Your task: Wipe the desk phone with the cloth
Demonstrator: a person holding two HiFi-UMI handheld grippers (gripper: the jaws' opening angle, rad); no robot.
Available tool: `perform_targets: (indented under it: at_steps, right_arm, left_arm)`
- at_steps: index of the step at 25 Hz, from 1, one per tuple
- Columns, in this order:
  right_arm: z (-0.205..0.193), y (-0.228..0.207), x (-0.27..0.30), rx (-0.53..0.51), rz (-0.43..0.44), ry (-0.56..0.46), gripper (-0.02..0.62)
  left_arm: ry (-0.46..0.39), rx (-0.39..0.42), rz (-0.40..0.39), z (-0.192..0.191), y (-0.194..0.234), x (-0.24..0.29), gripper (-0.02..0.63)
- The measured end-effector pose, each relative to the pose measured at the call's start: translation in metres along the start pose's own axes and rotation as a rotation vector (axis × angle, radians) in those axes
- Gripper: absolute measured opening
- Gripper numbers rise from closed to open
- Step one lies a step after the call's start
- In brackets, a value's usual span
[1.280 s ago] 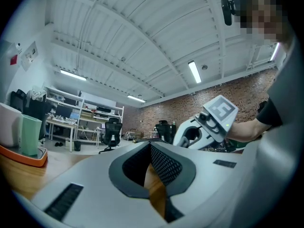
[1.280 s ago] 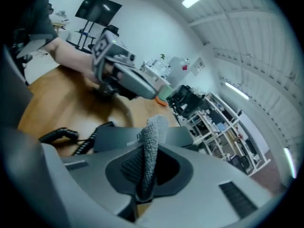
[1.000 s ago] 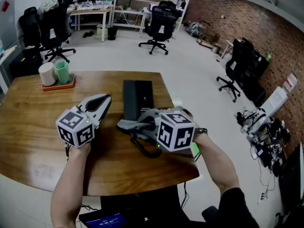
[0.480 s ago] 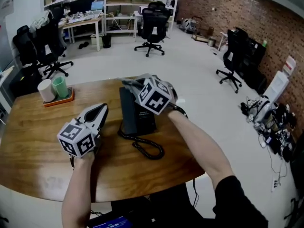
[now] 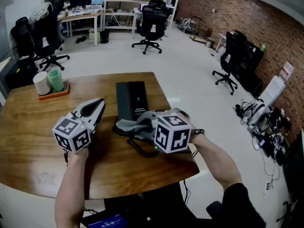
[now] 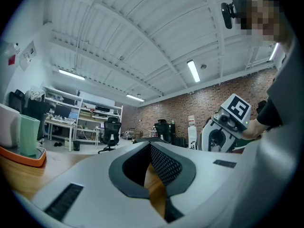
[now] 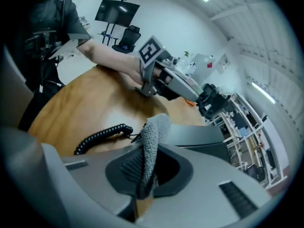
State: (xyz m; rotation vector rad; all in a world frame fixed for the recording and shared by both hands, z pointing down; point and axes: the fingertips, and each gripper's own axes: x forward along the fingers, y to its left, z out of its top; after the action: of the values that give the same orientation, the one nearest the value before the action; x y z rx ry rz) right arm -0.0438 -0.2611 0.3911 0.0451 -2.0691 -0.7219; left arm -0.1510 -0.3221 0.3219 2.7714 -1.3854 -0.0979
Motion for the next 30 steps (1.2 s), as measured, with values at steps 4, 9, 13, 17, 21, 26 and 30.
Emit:
perform_targets:
  at_steps: [4,9,13,17,21,26,30]
  right_arm:
    - [0.001,-0.088,-0.015,0.174,-0.261,-0.093,0.026]
    - [-0.030,-0.193,-0.001,0.347,-0.551,-0.054,0.026]
    - [-0.044,-0.186,0.012,0.358,-0.497,-0.007,0.025]
    - [-0.029,-0.128,0.011,0.244,-0.360,0.000,0.026]
    - [-0.014,-0.046,0.006,0.088,-0.182,0.031,0.026]
    - [-0.015,-0.002,-0.007,-0.012,-0.030,0.079,0.026]
    - [-0.021,-0.107,-0.022,0.202,-0.348,-0.044,0.026]
  left_arm:
    - [-0.001,0.002,-0.006,-0.002,0.003,0.000,-0.005]
    - [-0.008,-0.015,-0.007,-0.005,0.005,-0.002,-0.005]
    - [-0.009,-0.019,-0.011,-0.001,-0.001,0.000,-0.006]
    - [-0.006,-0.006,-0.020,0.000,0.000,0.000,-0.006]
    - [0.002,-0.001,-0.015,-0.001,-0.001,0.000,-0.006]
    - [0.007,0.007,-0.014,-0.002,-0.001,0.000,-0.005]
    - [0.005,0.002,-0.016,-0.003,0.001,0.001,-0.006]
